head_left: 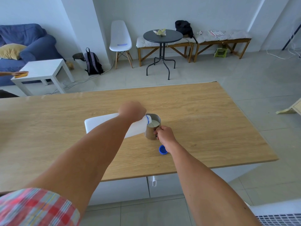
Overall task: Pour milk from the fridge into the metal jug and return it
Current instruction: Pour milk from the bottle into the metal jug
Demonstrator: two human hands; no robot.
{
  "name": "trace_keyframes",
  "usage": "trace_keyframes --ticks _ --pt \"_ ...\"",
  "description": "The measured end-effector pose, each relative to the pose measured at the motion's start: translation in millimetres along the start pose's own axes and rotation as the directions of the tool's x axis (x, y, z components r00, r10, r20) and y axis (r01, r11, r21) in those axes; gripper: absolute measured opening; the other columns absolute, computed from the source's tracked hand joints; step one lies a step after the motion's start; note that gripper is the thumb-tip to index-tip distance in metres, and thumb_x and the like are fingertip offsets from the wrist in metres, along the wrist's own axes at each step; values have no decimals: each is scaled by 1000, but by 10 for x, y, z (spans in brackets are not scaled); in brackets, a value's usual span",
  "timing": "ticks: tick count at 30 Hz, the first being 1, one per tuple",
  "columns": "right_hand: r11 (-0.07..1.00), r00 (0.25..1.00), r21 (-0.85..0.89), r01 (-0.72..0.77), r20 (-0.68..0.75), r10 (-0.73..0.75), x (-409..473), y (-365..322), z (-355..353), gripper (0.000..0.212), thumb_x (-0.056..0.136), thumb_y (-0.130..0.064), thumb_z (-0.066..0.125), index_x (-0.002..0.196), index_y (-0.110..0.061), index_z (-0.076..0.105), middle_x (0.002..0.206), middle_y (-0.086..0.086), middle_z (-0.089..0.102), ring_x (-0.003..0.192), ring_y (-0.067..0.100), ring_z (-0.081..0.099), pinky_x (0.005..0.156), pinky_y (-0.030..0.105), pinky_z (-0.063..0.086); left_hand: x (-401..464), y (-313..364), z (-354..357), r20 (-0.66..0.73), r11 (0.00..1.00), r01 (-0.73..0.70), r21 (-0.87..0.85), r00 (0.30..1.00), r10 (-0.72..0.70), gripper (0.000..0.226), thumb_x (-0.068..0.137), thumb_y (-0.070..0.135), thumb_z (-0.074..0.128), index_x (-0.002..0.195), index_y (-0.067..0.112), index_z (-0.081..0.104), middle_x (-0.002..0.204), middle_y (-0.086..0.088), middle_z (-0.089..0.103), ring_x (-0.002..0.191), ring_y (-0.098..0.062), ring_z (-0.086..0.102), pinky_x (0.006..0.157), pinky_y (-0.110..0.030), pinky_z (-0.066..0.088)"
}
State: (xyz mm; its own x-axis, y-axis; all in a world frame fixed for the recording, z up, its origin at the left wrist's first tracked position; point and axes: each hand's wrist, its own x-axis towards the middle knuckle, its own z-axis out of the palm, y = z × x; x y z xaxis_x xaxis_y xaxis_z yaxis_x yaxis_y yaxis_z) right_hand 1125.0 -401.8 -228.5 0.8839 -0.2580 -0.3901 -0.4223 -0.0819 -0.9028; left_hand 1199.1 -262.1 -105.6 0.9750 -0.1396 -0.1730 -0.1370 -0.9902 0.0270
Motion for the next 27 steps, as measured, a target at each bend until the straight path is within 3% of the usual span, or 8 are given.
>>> trace_keyframes --ticks 12,27 --pt "1000 1000 4 -13 1 13 -1 10 8 29 101 -9 44 95 -1 72 88 7 65 73 17 51 73 34 42 -18 -7 1 -11 1000 -4 10 1000 4 27 98 28 39 91 12 60 79 -6 55 78 -28 58 66 -34 41" --pt "1000 1000 -5 -4 9 4 6 15 13 32 102 -10 44 80 -13 66 83 3 65 68 16 51 72 33 43 -59 -1 -16 -10 1000 1 6 1000 -1 26 99 30 39 95 13 58 94 -9 59 86 -30 57 72 -35 42"
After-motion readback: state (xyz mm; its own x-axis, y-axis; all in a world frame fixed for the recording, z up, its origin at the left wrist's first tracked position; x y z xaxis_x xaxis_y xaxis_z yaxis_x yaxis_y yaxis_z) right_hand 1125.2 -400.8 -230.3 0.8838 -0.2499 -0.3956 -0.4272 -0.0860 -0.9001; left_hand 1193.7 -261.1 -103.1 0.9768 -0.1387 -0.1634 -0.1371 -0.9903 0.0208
